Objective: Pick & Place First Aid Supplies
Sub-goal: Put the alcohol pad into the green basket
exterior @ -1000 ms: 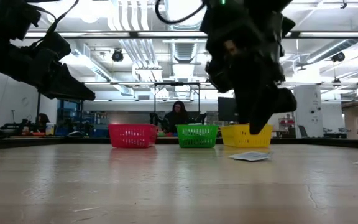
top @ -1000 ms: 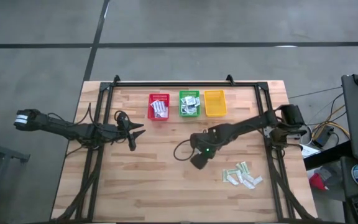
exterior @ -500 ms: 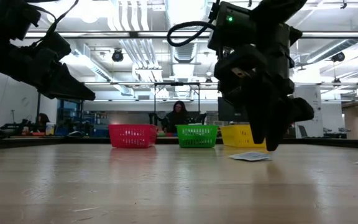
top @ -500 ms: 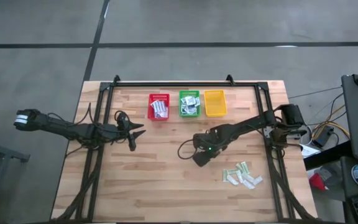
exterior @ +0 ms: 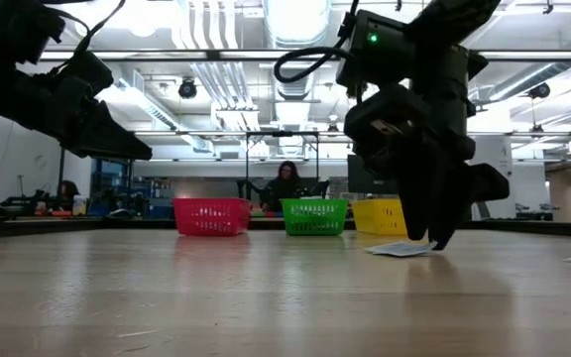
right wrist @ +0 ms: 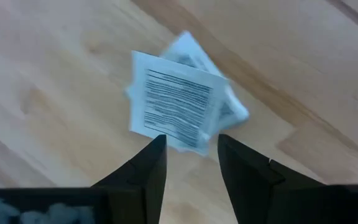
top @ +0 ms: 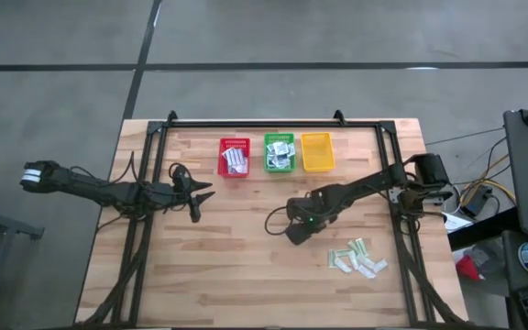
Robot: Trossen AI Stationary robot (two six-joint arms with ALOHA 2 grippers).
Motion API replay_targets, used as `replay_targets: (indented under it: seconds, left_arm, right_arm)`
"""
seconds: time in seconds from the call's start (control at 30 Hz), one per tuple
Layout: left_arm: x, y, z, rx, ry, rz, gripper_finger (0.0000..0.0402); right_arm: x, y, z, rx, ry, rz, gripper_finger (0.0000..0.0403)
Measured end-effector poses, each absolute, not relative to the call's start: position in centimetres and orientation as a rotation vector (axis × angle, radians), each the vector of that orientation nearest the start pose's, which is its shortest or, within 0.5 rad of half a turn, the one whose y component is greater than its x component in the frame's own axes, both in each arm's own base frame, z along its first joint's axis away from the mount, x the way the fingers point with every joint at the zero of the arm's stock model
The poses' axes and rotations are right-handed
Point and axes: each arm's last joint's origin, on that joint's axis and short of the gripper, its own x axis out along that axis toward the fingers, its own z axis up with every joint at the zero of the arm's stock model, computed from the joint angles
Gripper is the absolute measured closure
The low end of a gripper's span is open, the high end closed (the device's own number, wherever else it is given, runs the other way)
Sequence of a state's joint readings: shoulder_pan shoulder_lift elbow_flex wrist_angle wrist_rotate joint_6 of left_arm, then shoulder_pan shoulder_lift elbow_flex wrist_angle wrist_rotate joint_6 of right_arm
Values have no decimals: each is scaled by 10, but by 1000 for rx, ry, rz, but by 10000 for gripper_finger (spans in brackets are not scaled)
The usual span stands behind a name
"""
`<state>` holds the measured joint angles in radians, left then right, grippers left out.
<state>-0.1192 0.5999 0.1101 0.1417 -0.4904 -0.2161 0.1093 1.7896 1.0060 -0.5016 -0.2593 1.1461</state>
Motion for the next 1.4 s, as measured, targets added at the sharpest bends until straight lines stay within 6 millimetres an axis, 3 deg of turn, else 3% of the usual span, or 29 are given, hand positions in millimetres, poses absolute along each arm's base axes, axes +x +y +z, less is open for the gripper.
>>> replay_targets:
  seconds: [0.23,0.47,0.97,1.17,1.4]
  left_arm:
    - [135,-2,158,-106,293,401,268]
    - [135,-2,158,-107,292,402,268]
    - [135,-2,158,-107,293,402,268]
    - [135,-2,158,-107,292,402,268]
    - [135,-2,158,-109,292,402,268]
  right_arm:
    - [318,42,138,1063,1318,-451,277]
    - [321,44,120,1027,1384,-454,303]
    - [318,43,124,933,1380,-423,392]
    - [311,41,140,861,1373,-358,395]
    - [301,35,189,838,1236,-222,395]
